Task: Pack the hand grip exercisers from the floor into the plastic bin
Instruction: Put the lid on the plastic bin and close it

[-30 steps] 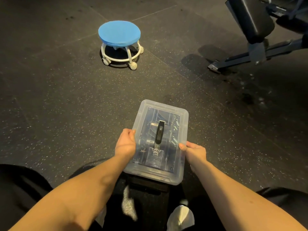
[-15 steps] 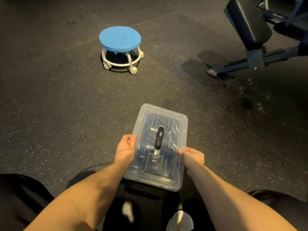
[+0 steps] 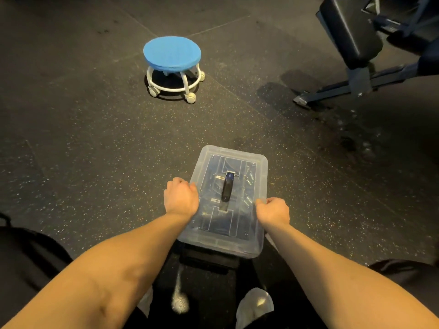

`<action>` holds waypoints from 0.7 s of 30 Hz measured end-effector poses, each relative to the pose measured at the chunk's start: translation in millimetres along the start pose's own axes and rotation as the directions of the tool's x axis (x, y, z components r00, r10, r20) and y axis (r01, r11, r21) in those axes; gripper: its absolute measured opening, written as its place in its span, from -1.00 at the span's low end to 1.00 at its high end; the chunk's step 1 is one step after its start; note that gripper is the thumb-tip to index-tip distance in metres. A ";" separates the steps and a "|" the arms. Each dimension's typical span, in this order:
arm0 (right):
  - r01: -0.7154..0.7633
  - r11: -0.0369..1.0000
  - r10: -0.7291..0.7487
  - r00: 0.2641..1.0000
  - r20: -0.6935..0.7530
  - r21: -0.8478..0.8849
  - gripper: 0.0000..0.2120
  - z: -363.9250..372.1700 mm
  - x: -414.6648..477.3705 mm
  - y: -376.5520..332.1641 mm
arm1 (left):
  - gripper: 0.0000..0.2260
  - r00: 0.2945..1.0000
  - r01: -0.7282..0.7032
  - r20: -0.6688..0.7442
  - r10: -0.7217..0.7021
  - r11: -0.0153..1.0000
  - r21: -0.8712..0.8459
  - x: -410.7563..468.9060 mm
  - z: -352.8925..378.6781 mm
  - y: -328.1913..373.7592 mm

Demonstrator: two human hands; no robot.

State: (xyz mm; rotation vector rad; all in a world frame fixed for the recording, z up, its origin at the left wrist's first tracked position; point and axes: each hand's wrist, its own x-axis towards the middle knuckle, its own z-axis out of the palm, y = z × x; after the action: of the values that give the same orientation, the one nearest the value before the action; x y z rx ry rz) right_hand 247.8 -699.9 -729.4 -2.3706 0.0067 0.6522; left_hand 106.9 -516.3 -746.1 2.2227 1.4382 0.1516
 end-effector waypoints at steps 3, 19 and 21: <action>0.058 0.998 -0.058 0.998 -0.008 -0.033 -0.69 -18.7 -0.2 -7.9 | -0.61 0.996 0.084 0.045 -0.081 0.995 -0.061 -2.2 -10.7 16.3; -0.065 0.992 0.050 0.989 -0.142 -0.103 -0.75 -268.6 107.7 -18.5 | -0.79 0.881 0.071 0.443 0.163 0.882 -0.466 -39.9 45.1 238.3; -0.077 0.983 0.044 0.980 -0.192 -0.166 -0.69 -273.1 120.4 16.4 | -0.78 0.866 0.064 0.473 0.165 0.901 -0.430 -49.3 74.7 250.4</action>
State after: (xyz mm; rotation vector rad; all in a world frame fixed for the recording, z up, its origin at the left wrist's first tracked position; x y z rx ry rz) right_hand 473.9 -859.5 -616.5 -2.6012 0.1095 0.4708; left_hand 318.5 -667.3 -690.1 1.7560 0.9454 -0.0825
